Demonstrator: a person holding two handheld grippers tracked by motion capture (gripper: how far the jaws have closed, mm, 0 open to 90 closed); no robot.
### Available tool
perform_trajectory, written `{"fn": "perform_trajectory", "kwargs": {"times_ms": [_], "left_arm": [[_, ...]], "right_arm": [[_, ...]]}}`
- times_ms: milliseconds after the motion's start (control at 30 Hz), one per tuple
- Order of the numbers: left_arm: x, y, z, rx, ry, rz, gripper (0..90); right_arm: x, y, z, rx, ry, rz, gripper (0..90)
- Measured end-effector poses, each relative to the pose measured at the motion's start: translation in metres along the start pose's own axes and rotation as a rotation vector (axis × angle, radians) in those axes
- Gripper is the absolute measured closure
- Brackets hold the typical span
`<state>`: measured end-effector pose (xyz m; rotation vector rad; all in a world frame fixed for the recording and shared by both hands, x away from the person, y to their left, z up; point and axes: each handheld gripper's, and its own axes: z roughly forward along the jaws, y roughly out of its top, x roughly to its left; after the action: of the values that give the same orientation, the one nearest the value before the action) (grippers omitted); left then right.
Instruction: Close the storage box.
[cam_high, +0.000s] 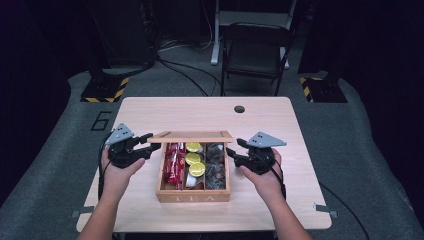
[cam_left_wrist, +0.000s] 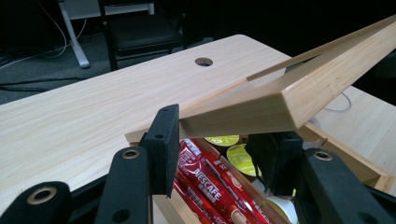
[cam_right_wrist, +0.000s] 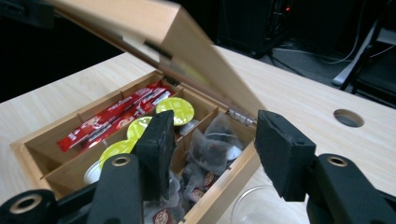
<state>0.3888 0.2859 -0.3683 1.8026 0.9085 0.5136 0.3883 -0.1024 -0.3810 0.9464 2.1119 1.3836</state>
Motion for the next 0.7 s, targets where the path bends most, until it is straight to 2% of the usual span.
{"fn": "perform_trajectory", "kwargs": {"times_ms": [167, 333, 433, 500, 700], "left_arm": [[0.0, 0.0, -0.001, 0.004, -0.001, 0.002, 54.0], [-0.003, 0.001, -0.003, 0.019, 0.005, 0.009, 54.0], [-0.004, 0.004, -0.005, 0.015, -0.008, 0.0, 52.7], [-0.006, 0.007, -0.006, 0.027, 0.008, 0.026, 52.6], [-0.013, 0.006, -0.007, 0.06, 0.031, 0.058, 52.5]], "right_arm": [[-0.002, 0.009, 0.0, -0.013, 0.006, 0.005, 46.7], [0.001, 0.018, -0.002, -0.029, 0.013, -0.024, 45.6], [0.002, 0.02, -0.003, -0.02, 0.016, -0.038, 45.5], [0.004, 0.022, -0.005, -0.022, 0.02, -0.058, 45.9], [0.011, 0.022, -0.007, -0.026, 0.06, -0.083, 49.8]]}}
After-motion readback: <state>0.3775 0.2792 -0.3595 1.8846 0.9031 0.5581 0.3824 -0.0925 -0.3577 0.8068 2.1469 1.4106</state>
